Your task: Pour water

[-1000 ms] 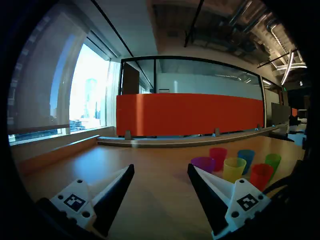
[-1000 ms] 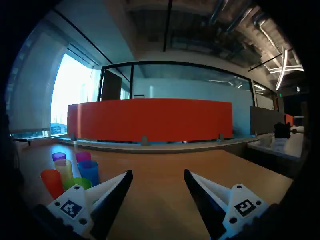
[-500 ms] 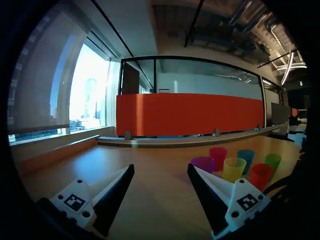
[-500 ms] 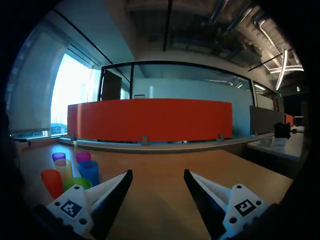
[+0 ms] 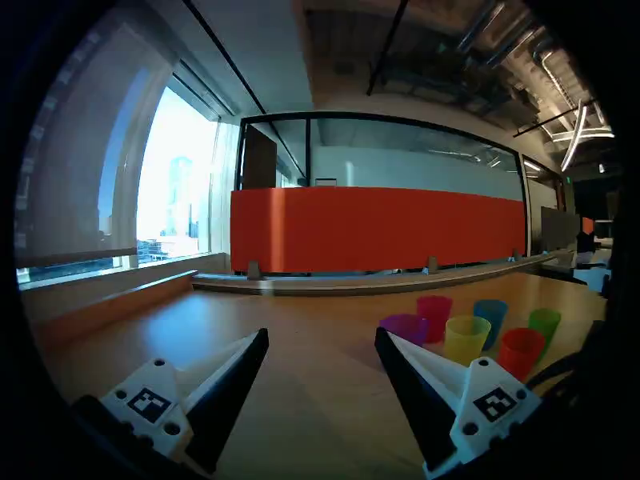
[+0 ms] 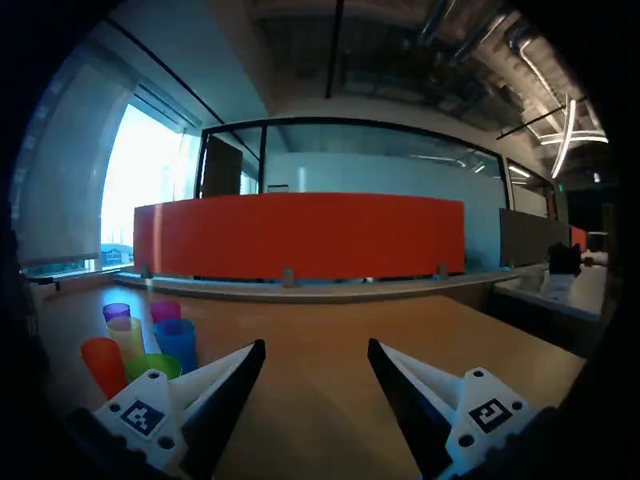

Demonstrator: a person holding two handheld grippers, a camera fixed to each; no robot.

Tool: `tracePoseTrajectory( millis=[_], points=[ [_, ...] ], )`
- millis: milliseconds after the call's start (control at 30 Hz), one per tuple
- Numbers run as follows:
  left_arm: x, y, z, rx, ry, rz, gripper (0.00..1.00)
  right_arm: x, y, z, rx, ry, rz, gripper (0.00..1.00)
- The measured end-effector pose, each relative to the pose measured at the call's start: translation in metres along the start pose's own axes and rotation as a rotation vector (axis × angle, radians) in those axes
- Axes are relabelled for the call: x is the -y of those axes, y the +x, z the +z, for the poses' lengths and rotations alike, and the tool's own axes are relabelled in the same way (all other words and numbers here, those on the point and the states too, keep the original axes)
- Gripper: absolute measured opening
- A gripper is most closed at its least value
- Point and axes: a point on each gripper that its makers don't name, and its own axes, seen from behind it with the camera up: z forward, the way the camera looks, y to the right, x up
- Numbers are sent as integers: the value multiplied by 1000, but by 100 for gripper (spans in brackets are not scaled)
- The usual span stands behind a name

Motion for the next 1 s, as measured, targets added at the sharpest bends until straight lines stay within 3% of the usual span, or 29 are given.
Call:
tracePoseTrajectory(
  millis=[300,600,1000],
  points=[
    [2,45,7,-41,-35,-69,99,-3,44,-1,-18,1,-24,100],
    [0,89,23,-20,-72,-34,99,-6,90,6,-4,7,17,100],
    [-21,139,49,-4,-157,-22,99,-6,150,17,-4,34,31,100]
  ],
)
